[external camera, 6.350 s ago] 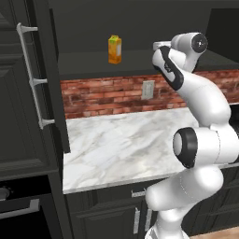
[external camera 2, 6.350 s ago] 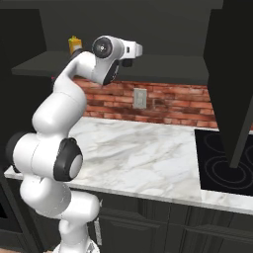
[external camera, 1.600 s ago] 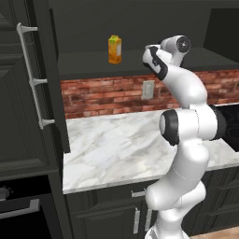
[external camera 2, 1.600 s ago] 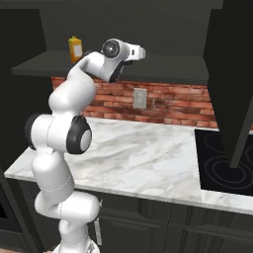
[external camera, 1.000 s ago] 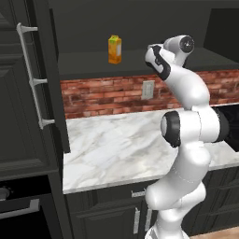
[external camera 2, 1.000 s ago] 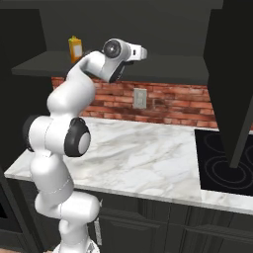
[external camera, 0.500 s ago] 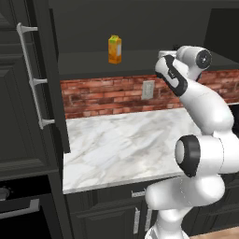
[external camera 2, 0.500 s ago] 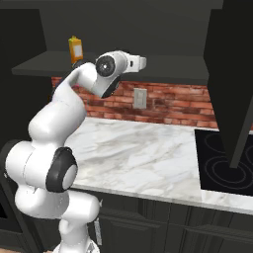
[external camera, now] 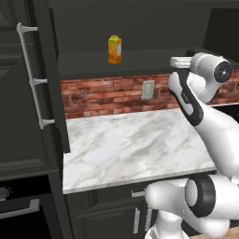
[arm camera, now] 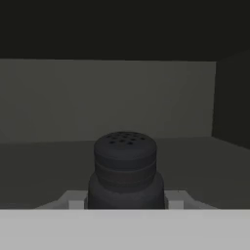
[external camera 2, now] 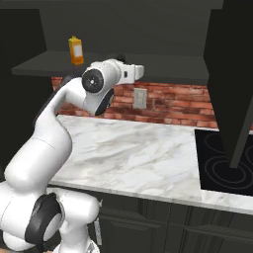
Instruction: The dining table condiment station is running low on shaker. Refill the condiment station by opening the cabinet and taking the shaker from the cabinet and placing it on the dining table.
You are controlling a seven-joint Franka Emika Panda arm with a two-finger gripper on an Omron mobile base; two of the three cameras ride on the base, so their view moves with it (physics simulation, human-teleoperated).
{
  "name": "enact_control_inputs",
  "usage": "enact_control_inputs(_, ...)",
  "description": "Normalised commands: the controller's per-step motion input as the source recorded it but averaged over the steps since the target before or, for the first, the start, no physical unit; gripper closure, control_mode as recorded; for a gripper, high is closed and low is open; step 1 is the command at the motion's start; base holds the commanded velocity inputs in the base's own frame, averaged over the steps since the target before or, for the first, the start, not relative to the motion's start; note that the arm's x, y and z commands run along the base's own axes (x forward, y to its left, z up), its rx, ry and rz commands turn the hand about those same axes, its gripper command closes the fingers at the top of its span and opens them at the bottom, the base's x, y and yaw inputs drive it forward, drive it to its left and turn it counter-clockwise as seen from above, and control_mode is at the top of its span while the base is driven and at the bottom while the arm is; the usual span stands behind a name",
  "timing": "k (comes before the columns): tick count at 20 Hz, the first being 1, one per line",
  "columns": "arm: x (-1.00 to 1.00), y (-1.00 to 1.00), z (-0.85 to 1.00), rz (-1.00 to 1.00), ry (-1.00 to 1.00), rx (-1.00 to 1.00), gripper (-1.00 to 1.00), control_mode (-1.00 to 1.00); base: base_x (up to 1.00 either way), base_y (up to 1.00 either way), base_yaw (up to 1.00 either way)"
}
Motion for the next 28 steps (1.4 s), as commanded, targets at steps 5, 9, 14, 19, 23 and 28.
enact_control_inputs(5,-1.00,-0.03,0.14,0.00,0.07,0.00,1.00,-1.00,0.00,0.00,0.00)
enact_control_inputs(9,-0.99,0.00,0.00,0.00,0.13,0.00,1.00,-1.00,0.00,0.00,0.00)
enact_control_inputs(14,-0.95,0.04,-0.14,0.00,0.10,0.00,1.00,-1.00,0.00,0.00,0.00)
enact_control_inputs(19,-0.96,0.12,-0.22,0.00,0.00,0.00,1.00,-1.00,0.00,0.00,0.00)
enact_control_inputs(23,-0.86,0.24,-0.16,0.00,0.00,0.00,1.00,-1.00,0.00,0.00,0.00)
enact_control_inputs(28,-0.62,0.37,-0.05,0.00,0.05,0.00,1.00,-1.00,0.00,0.00,0.00)
